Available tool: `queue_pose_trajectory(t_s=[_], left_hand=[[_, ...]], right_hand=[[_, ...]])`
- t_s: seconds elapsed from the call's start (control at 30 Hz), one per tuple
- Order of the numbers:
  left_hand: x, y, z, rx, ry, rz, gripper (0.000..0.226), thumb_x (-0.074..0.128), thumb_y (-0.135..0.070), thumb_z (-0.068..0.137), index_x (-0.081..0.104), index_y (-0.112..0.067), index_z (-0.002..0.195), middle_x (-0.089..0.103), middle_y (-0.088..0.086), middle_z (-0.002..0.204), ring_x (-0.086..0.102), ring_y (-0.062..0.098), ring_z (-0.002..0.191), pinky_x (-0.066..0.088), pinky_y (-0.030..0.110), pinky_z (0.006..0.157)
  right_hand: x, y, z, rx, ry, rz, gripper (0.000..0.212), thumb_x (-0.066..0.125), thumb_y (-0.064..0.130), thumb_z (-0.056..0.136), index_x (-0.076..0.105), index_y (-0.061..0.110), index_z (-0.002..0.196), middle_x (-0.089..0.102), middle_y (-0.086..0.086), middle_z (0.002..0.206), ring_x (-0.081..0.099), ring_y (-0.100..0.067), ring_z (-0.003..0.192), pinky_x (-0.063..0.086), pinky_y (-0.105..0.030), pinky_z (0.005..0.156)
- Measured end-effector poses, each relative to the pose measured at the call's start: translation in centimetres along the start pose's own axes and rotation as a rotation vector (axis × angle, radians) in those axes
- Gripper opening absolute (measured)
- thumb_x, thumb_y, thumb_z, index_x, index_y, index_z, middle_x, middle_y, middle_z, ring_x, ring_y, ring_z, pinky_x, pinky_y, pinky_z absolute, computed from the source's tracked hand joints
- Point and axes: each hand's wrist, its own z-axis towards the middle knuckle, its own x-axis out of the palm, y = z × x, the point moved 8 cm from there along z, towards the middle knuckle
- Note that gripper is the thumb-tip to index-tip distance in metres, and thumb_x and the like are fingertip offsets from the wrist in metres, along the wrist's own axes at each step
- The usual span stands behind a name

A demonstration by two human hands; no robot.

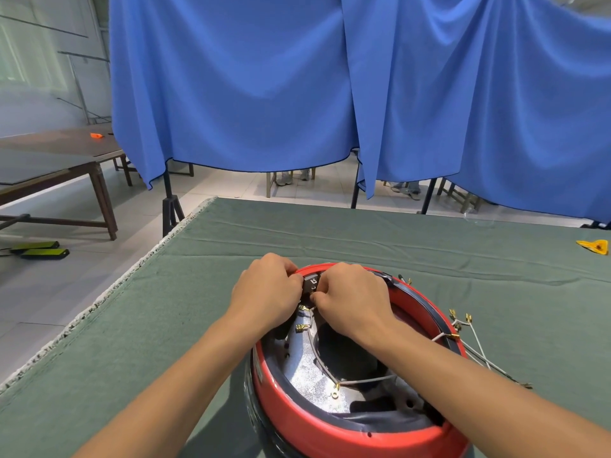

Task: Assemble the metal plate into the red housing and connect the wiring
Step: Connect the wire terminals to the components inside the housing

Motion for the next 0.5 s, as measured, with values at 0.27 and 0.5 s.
queue_pose_trajectory(t_s=[0.27,0.5], left_hand=[[-0.08,-0.18,0.10,0.017,0.013,0.032,0.022,0.052,-0.020,0.086,0.068,-0.011,0.073,0.064,0.009,0.069,0.059,0.032,0.078,0.051,0.036,0.071],[-0.10,-0.34,0.15,0.038,0.010,0.047,0.029,0.052,-0.018,0.083,0.050,-0.007,0.056,0.048,0.007,0.054,0.046,0.031,0.064,0.043,0.035,0.060]], right_hand=[[-0.03,0.39,-0.30,-0.049,-0.013,-0.026,0.021,0.051,0.031,0.088,0.065,0.016,0.090,0.068,-0.006,0.098,0.061,-0.030,0.096,0.031,-0.031,0.066],[-0.11,0.47,-0.36,-0.046,-0.027,-0.014,0.020,0.049,0.031,0.088,0.063,0.017,0.086,0.068,-0.007,0.096,0.061,-0.030,0.092,0.031,-0.031,0.064]])
